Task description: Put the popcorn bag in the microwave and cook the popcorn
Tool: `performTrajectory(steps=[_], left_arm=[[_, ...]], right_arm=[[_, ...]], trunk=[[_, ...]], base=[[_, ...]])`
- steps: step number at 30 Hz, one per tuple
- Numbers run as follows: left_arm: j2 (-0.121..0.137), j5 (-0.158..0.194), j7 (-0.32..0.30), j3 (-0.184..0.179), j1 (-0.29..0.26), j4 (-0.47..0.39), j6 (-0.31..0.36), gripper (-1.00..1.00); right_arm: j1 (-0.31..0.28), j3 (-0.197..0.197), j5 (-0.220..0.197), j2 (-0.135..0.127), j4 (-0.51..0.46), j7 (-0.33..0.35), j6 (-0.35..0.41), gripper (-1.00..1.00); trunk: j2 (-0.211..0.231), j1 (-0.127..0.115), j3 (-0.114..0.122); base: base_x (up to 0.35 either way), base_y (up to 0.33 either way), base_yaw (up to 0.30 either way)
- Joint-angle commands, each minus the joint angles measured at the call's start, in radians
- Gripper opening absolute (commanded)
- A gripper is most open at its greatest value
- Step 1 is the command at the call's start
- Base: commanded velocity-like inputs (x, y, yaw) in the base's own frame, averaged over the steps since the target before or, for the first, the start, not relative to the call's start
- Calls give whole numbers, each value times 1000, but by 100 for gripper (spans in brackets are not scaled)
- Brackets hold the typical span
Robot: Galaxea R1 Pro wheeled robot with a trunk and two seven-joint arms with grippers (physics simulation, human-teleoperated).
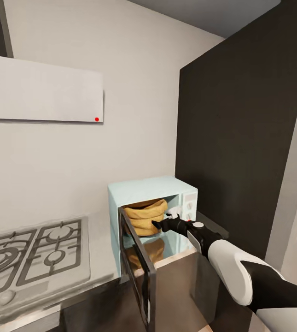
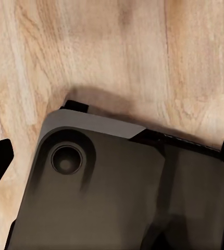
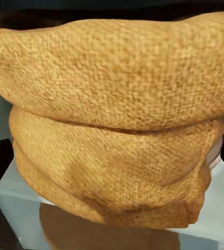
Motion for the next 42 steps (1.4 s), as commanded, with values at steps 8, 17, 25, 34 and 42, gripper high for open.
performTrajectory(steps=[8,17,25,34,42], left_arm=[[0,4,0,1,0,-2,-2,100],[0,4,0,1,0,-2,-2,100],[1,4,0,1,0,-2,-2,100],[1,4,0,1,0,-2,-2,100],[0,5,2,5,0,-5,-2,100]], right_arm=[[-1,-8,11,21,3,9,-2,100],[-1,-7,12,26,7,10,-2,100],[-1,-7,12,53,20,10,-1,100],[-1,-7,15,63,22,10,-1,100],[-1,-3,24,57,20,13,-1,100]], trunk=[[-1,1,-1],[-1,1,-1],[-1,1,-1],[-1,1,-1],[-1,1,-1]], base=[[245,0,0],[91,0,0],[71,0,0],[137,0,0],[-58,0,0]])
